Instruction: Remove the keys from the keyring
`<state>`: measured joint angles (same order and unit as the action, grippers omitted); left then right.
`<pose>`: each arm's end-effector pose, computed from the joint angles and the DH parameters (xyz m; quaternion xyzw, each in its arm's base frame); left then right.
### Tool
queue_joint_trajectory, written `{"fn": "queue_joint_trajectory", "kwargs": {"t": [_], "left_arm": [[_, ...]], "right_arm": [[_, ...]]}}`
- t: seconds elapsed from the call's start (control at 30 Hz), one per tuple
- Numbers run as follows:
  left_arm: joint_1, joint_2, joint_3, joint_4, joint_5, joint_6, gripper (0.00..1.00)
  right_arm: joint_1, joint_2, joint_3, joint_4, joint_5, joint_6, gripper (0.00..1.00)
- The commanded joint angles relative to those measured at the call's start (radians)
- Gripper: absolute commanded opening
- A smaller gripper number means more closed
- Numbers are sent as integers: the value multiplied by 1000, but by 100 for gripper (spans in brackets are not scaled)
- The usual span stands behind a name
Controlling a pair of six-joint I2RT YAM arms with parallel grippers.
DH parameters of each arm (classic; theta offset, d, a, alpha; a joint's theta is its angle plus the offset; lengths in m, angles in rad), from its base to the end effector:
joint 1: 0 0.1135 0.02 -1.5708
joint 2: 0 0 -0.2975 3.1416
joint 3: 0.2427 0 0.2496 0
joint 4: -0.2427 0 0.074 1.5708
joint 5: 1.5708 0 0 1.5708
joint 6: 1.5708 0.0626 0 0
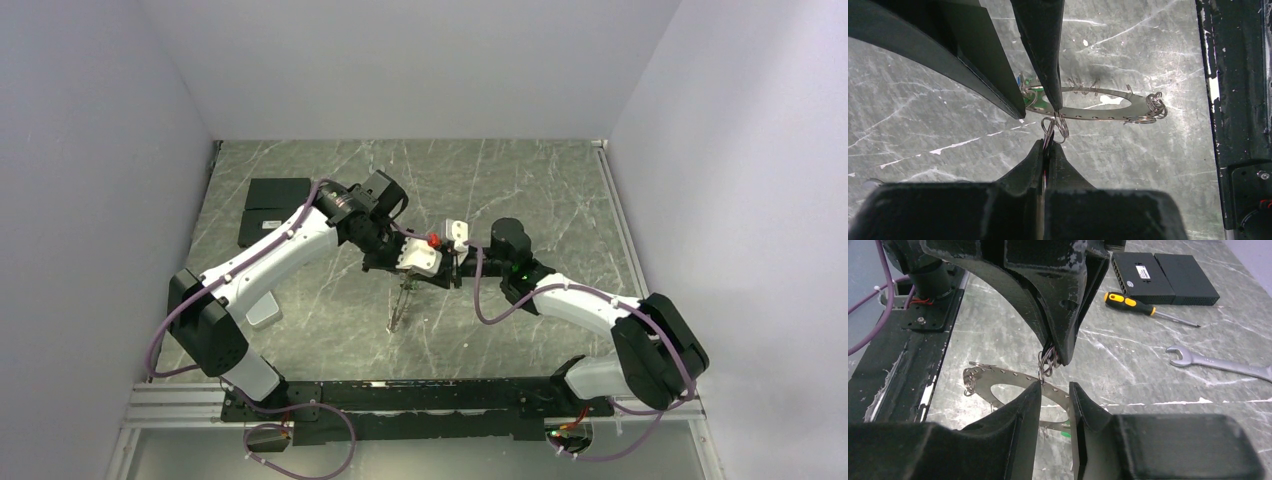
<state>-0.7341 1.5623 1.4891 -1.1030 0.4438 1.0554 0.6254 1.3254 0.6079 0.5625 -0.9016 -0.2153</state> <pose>0.2149 -0.2301 0.3326 0.7732 0.5649 -0.1825 0.2233 0.1992 0.2044 0.2706 -0.5377 0.5087 0.4432 0.5056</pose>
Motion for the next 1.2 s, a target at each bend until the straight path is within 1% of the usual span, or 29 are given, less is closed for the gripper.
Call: {"fn": "queue_joint_trajectory", "kwargs": {"t": [0.0,0.17,0.27,0.5,0.8,1.17], "left_arm": [[11,-44,20,42,62,-37,0],[23,-58,1,45,69,-45,0],[26,-62,-11,50,77,-52,0],[27,-59,-16,61,92,-63,0],[27,-56,-15,70,103,-81,0],[29,-44,-19,76,109,-92,0]], "right_arm": [[2,9,-26,65,-56,8,31],[-41,0,-59,117,-87,50,33],[-45,-1,-63,139,-98,64,33],[-29,5,-59,173,-76,83,36],[-2,22,-42,211,-50,102,36],[10,24,-28,216,-45,97,33]]}}
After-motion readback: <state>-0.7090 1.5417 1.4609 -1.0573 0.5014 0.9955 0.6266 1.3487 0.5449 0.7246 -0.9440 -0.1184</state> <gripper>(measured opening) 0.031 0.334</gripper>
